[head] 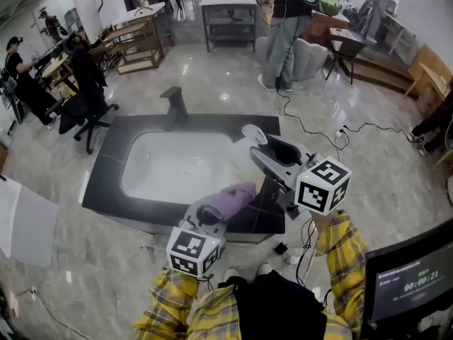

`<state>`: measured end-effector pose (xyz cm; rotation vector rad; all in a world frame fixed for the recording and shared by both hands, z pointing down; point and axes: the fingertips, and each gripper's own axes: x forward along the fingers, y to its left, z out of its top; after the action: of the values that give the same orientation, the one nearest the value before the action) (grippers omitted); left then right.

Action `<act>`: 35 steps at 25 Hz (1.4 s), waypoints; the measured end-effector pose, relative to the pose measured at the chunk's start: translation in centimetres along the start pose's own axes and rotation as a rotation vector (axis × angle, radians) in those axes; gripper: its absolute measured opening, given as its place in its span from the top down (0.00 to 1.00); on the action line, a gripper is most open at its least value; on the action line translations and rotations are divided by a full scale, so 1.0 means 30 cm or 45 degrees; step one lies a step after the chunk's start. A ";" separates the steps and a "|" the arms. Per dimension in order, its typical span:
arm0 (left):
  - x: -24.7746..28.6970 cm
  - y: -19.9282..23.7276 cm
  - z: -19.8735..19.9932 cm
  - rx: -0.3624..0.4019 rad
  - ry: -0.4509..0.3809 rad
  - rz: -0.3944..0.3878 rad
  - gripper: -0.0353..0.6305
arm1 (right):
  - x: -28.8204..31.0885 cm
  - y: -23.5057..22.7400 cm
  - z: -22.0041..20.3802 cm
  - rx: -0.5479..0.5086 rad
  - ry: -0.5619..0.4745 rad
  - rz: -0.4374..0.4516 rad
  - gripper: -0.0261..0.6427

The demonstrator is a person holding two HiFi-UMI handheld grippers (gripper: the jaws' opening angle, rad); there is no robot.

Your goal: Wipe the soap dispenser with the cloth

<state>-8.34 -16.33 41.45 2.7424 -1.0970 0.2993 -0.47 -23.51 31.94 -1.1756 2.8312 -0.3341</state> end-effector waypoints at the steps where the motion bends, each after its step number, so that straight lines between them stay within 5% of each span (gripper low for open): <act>1: 0.006 -0.012 0.020 0.033 0.000 0.007 0.84 | -0.007 -0.003 0.018 -0.002 0.001 0.047 0.72; 5: 0.057 -0.063 0.081 0.120 0.022 0.057 0.84 | -0.036 -0.014 0.052 -0.047 0.019 0.211 0.72; 9: 0.104 -0.096 0.106 0.166 0.079 0.146 0.84 | -0.049 -0.046 0.058 -0.054 0.014 0.256 0.72; 35: 0.297 -0.079 -0.331 -0.006 0.491 0.248 0.84 | -0.012 -0.076 -0.065 0.010 0.082 0.467 0.72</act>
<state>-1.58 -18.20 53.04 2.4287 -1.2442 0.8103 1.08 -24.48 34.33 -0.6311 3.0140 -0.3628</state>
